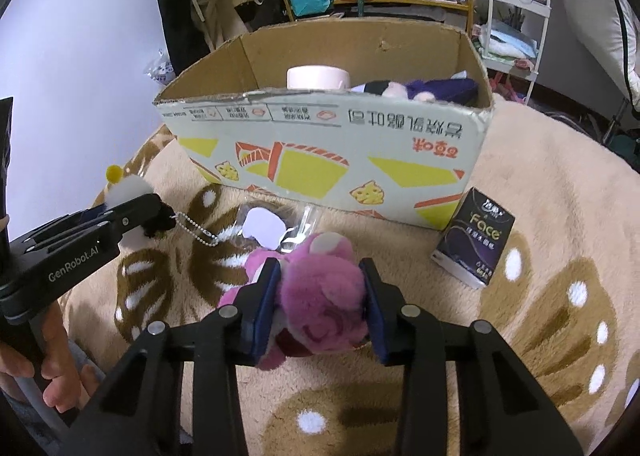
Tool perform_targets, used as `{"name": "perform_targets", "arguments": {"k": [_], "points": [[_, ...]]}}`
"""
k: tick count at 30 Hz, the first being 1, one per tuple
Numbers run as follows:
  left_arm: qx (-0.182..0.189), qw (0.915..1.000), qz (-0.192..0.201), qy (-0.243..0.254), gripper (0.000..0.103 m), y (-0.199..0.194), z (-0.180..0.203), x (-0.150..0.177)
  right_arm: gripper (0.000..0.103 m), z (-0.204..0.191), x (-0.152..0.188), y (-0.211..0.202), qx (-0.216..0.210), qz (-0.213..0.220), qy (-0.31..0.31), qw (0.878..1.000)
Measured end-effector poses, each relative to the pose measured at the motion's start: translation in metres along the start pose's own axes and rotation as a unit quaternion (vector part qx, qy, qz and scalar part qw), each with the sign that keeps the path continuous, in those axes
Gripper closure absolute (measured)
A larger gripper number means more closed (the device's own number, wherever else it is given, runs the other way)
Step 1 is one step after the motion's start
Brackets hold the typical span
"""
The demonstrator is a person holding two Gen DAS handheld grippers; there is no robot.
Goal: Organize soft objects
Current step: 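Lift the fluffy ball with the left tool while the right tool carries the pink bear over the box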
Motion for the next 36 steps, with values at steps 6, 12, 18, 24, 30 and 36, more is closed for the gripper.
{"name": "perform_targets", "arguments": {"k": [6,12,18,24,30,36], "points": [[0.005,1.0000,0.007,-0.003,0.070,-0.004,0.000,-0.001,0.061,0.001,-0.008,-0.011,0.012,0.031,-0.004,0.999],[0.005,0.9994,0.033,-0.004,0.070,-0.018,-0.003,-0.006,0.061,0.003,-0.016,-0.028,0.017,0.066,-0.001,0.998],[0.015,0.9979,0.064,0.001,0.071,-0.039,-0.002,-0.012,0.061,-0.002,-0.025,-0.056,0.005,0.118,-0.004,0.993],[0.004,0.9946,0.103,0.016,0.070,-0.063,0.001,-0.019,0.061,-0.008,-0.035,-0.079,-0.017,0.160,0.002,0.987],[0.013,0.9886,0.149,0.016,0.070,-0.086,-0.001,-0.025,0.061,-0.006,-0.044,-0.099,-0.028,0.188,0.012,0.982],[0.017,0.9847,0.171,0.027,0.070,-0.096,0.001,-0.035,0.061,-0.005,-0.057,-0.114,-0.046,0.216,0.014,0.975]]}}
Point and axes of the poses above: each gripper's, at about its wrist camera, not at the fingertips, and y roughly the way its jaws point, z to its right, x to its underside, the point moved 3 cm from there along y, roughly the way its jaws point, and after that the axes turned 13 degrees about y, right-handed, at the moved point
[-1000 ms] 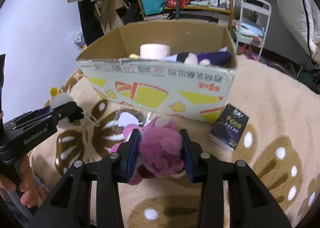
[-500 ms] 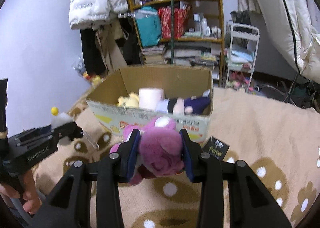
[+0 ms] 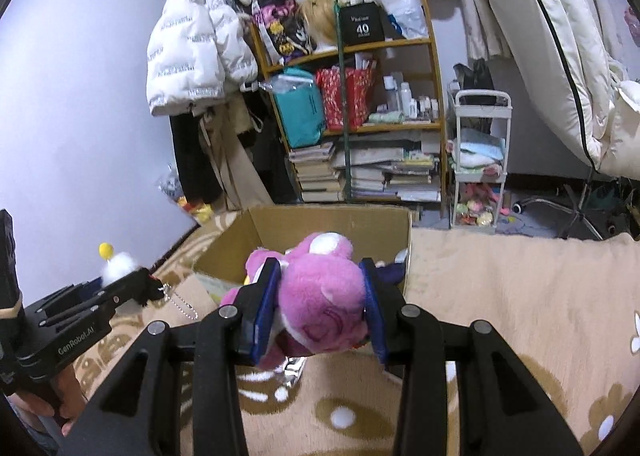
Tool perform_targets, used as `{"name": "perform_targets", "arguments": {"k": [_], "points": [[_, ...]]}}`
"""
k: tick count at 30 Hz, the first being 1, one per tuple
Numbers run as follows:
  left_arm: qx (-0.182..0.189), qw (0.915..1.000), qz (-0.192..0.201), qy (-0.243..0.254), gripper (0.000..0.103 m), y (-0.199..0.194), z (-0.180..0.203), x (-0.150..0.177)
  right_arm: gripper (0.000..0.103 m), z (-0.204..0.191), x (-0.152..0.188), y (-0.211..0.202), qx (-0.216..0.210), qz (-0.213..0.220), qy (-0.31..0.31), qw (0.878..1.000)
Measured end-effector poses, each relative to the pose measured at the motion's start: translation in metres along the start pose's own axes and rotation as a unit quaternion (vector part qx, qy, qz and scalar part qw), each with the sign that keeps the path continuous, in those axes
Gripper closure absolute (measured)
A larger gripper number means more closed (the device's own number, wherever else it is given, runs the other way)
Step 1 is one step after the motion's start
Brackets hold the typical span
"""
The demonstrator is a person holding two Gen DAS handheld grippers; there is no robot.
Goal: Organize soft objects
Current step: 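Lift the fluffy ball with the left tool while the right tool carries the pink bear over the box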
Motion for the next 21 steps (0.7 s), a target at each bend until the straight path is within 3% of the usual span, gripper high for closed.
{"name": "perform_targets", "arguments": {"k": [9,21], "points": [[-0.013,0.9993,0.028,0.023,0.070,0.001,0.008,-0.023,0.061,-0.001,-0.014,0.016,-0.007,0.016,-0.014,1.000],[-0.018,0.9956,0.041,0.082,0.070,0.045,0.030,-0.054,0.060,-0.004,-0.022,0.053,-0.009,0.017,-0.040,0.999]]}}
Point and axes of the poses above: each gripper's, at about its wrist camera, not at the fingertips, and y roughly the way its jaws point, z to its right, x to its underside, the point moved 3 cm from there along y, roughly the way its jaws point, and after that the axes turned 13 degrees about y, right-handed, at the moved point
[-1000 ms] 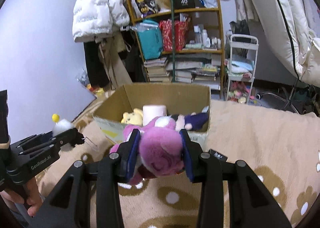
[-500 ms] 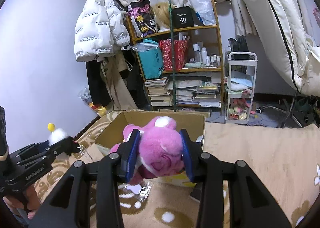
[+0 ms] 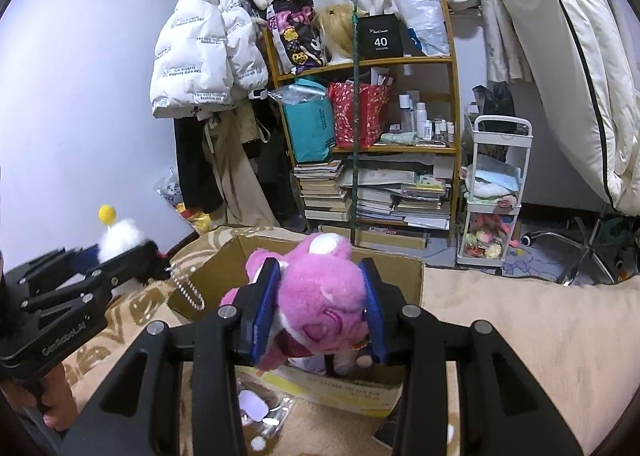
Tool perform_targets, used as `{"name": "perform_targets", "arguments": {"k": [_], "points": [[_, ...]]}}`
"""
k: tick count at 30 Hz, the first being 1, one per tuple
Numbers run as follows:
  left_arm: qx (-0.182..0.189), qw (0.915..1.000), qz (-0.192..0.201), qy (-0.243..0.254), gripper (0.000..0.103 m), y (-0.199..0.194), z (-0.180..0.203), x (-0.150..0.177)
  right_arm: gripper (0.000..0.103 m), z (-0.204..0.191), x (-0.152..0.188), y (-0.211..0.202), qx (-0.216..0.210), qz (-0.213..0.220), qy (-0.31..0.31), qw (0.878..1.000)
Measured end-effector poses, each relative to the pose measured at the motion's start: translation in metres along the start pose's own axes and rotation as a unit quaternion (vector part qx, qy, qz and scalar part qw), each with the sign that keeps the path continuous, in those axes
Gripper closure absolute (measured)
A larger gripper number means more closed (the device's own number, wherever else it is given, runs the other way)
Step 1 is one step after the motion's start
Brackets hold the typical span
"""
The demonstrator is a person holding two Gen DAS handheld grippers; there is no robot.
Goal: Organize soft objects
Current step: 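Lift the fluffy ball with the left tool while the right tool carries the pink bear over the box, then open the left tool to drop the fluffy ball in the box while the right tool drops the bear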
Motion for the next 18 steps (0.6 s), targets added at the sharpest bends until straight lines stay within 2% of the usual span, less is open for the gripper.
{"name": "perform_targets", "arguments": {"k": [8,18], "points": [[0.008,0.9995,-0.014,-0.028,0.070,0.035,0.003,0.007,0.060,0.017,0.004,0.028,0.016,-0.022,0.010,1.000],[0.024,0.9993,-0.024,-0.015,0.069,0.056,0.018,0.014,0.059,0.027,0.009,0.045,0.034,-0.030,0.004,0.999]]}}
Point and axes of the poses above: each gripper's, at about its wrist camera, not at the fingertips, and y roughly the way its jaws point, z to its right, x to its underside, the point moved 3 cm from there along y, roughly the way its jaws point, and after that the axes turned 13 degrees about y, right-handed, at the moved point
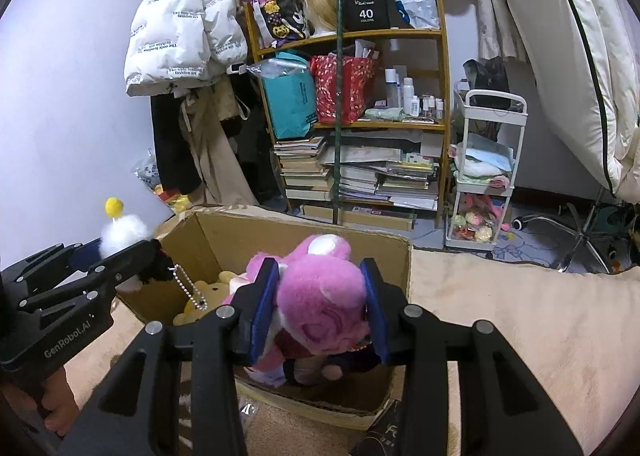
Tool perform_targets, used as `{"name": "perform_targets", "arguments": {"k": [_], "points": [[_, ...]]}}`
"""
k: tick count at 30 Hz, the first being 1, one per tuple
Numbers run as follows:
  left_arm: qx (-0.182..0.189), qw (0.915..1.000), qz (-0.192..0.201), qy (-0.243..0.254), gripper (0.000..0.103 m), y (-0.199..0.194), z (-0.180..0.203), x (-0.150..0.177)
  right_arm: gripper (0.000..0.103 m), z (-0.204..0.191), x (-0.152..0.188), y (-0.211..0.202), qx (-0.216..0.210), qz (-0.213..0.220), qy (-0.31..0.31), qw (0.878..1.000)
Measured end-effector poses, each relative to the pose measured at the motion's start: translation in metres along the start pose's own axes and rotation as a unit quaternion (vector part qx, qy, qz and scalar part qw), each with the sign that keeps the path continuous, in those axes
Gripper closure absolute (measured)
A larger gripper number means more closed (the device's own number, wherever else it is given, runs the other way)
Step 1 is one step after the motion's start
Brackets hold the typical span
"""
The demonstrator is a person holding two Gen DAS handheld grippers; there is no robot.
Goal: Organize soft objects
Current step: 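Open the left tool to drop the fluffy ball in the box while the right tool drops the bear, then withdraw both tools from the box toward the clear bag and tissue pack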
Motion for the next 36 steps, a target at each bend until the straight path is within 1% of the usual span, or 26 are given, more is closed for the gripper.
{"name": "perform_targets", "arguments": {"k": [9,10,11,13,16,17,20,21,23,25,27,29,32,33,34,36], "points": [[0.004,0.9998,-0.018,0.000,0.067,0.011,0.003,0.005,0.058,0.003,-0.001,0.004,0.002,0.003,-0.001,1.000],[0.003,0.9998,-0.018,0.000,0.063,0.012,0.002,0.005,0.057,0.004,-0.001,0.004,0.002,0.004,0.001,1.000],[0.002,0.9998,-0.018,-0.001,0.057,0.012,0.002,0.005,0.057,0.004,-0.001,0.004,0.001,0.003,0.001,1.000],[-0.002,0.9999,-0.015,-0.002,0.050,0.010,0.002,0.006,0.056,0.004,-0.001,0.004,0.000,0.001,0.001,1.000],[-0.009,0.9998,-0.018,0.002,0.045,0.009,0.002,0.007,0.054,0.005,-0.003,0.004,-0.001,-0.003,0.001,1.000],[-0.011,0.9997,-0.020,0.003,0.042,0.008,0.001,0.008,0.051,0.004,-0.003,0.004,-0.002,-0.001,0.003,1.000],[-0.022,0.9994,-0.026,0.001,0.037,0.006,-0.002,0.010,0.043,0.005,-0.005,0.002,-0.003,0.003,0.007,1.000],[-0.024,0.9993,-0.028,0.000,0.035,0.005,-0.002,0.011,0.042,0.005,-0.005,0.001,-0.001,0.005,0.008,1.000],[-0.029,0.9991,-0.031,-0.001,0.027,0.002,-0.004,0.012,0.037,0.007,-0.006,-0.003,-0.001,0.010,0.013,1.000],[-0.038,0.9988,-0.030,-0.001,0.023,-0.003,-0.005,0.014,0.032,0.008,-0.008,-0.007,-0.002,0.015,0.018,1.000],[-0.043,0.9986,-0.030,0.000,0.020,-0.007,-0.005,0.015,0.025,0.009,-0.011,-0.013,-0.001,0.021,0.020,1.000],[-0.051,0.9981,-0.035,0.000,0.011,-0.010,-0.007,0.016,0.015,0.010,-0.012,-0.019,0.000,0.023,0.021,1.000],[-0.060,0.9972,-0.042,-0.010,0.008,-0.015,-0.008,0.021,0.007,0.015,-0.012,-0.028,0.011,0.026,0.022,0.999],[-0.058,0.9971,-0.047,-0.013,0.008,-0.016,-0.007,0.023,0.006,0.016,-0.012,-0.030,0.013,0.025,0.023,0.999],[-0.053,0.9970,-0.055,-0.015,0.007,-0.016,-0.006,0.027,0.001,0.019,-0.011,-0.032,0.015,0.023,0.025,0.999],[-0.049,0.9964,-0.068,-0.014,0.007,-0.016,-0.005,0.033,0.000,0.025,-0.010,-0.036,0.016,0.018,0.030,0.999]]}}
Point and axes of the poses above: each gripper's, at about its wrist camera, not at the fingertips, and y roughly the way its jaws point, z to its right, x to its underside, the point moved 3 cm from there along y, roughly the way its jaws point, and after that the axes turned 13 degrees about y, right-handed, at the moved point
